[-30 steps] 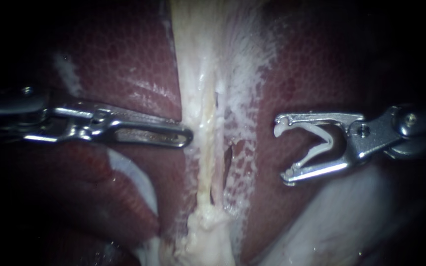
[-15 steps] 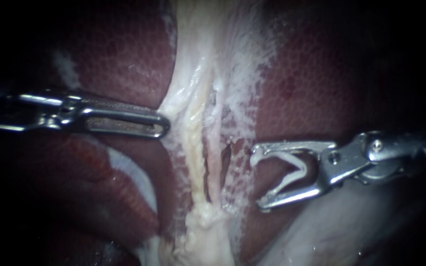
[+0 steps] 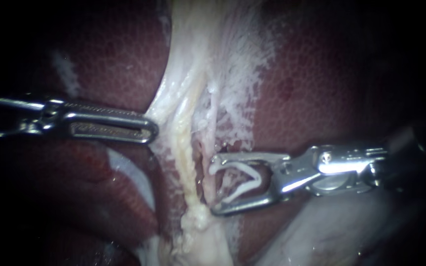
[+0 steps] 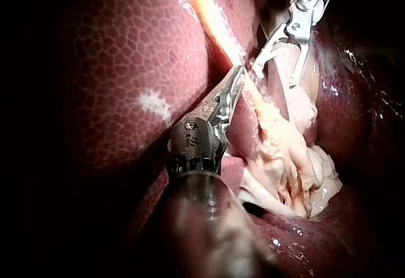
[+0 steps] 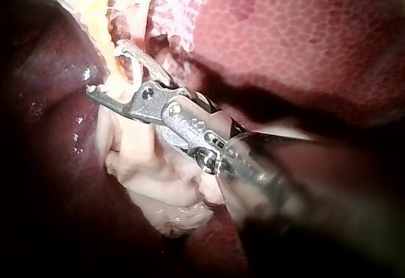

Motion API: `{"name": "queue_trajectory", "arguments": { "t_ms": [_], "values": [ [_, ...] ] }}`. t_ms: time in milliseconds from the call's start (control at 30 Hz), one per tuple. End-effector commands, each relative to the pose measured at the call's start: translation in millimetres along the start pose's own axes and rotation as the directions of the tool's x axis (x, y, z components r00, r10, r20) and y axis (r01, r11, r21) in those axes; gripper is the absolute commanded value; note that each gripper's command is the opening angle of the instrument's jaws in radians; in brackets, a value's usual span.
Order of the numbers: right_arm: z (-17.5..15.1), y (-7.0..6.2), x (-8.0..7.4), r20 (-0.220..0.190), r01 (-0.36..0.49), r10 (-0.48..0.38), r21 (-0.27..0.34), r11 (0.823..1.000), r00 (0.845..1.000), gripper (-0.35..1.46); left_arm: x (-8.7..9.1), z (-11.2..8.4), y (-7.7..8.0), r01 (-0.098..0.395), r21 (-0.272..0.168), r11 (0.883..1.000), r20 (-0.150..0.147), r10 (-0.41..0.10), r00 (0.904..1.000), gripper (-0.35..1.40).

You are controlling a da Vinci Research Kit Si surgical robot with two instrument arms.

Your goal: Clipping first clip left tube

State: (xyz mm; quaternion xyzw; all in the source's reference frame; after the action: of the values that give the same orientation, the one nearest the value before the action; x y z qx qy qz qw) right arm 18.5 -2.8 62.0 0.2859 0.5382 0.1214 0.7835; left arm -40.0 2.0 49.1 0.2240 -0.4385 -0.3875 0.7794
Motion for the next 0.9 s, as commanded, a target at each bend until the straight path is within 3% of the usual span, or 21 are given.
{"name": "queue_trajectory", "arguments": {
  "t_ms": [33,500,900],
  "values": [
    [0.3,0.2,-0.2,0.001,0.001,-0.001,0.004,1.0,1.0,0.6,0.0,0.0,0.0,0.0,0.0,1.0,0.0,0.0,1.0,-0.25],
    [3.6,1.4,-3.4,0.017,-0.008,0.007,0.023,1.0,1.0,0.6,-0.1,-0.2,-0.5,0.001,-0.002,1.0,0.0,-0.001,1.0,-0.25],
    [5.3,-0.2,-3.5,0.032,-0.037,0.034,0.074,0.997,0.999,0.6,-0.1,0.0,-0.4,0.001,-0.002,1.0,0.0,-0.001,1.0,-0.25]
  ]
}}
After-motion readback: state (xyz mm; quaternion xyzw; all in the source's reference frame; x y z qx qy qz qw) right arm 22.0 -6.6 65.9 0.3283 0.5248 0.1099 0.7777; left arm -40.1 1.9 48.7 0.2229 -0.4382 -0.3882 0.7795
